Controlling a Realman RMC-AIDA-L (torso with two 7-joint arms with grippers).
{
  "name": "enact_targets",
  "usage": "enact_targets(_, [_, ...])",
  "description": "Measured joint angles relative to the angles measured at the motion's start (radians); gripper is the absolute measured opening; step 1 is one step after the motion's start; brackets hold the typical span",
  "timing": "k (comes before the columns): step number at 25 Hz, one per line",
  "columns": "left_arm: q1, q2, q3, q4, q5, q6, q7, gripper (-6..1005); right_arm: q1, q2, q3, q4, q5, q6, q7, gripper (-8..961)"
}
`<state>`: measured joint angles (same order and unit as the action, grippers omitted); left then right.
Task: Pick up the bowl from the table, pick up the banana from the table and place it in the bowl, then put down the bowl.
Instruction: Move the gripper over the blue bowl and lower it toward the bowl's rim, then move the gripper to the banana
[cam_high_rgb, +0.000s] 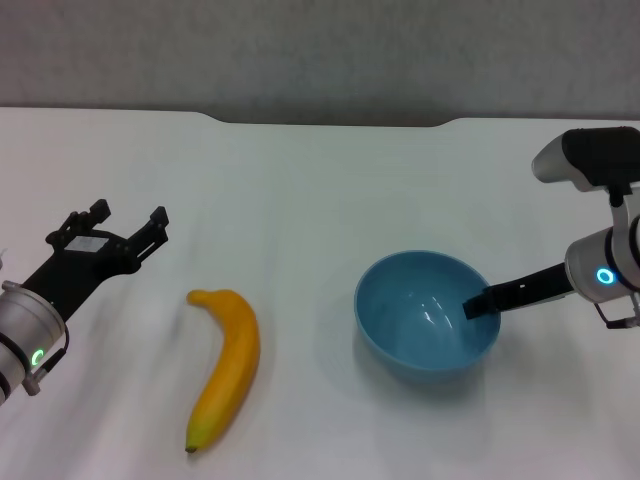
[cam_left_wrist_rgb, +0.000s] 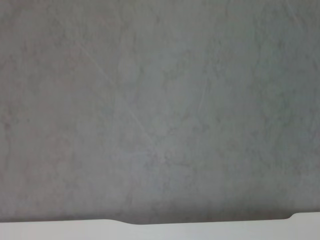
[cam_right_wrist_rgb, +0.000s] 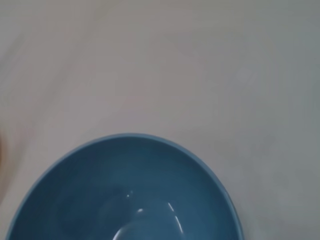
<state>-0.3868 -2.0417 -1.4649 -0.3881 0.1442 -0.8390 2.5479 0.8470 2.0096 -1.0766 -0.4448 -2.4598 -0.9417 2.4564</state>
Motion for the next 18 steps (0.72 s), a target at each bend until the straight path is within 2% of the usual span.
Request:
enact_targets(10, [0.004, 0.000, 0.000, 0.000, 0.000, 0.000, 0.000, 864, -0.013, 0.002, -0.049, -0.001, 0.005, 0.057, -0.005, 341])
enact_targets(15, [0.005, 0.000, 0.000, 0.000, -0.001, 0.000, 0.000, 864, -0.013, 0.003, -0.049, -0.001, 0.006, 0.069, -0.005, 155])
enact_targets(18, [0.005, 0.000, 0.000, 0.000, -0.001, 0.000, 0.000, 864, -0.013, 0.004, -0.049, 0.000, 0.007, 0.076, -0.005, 77])
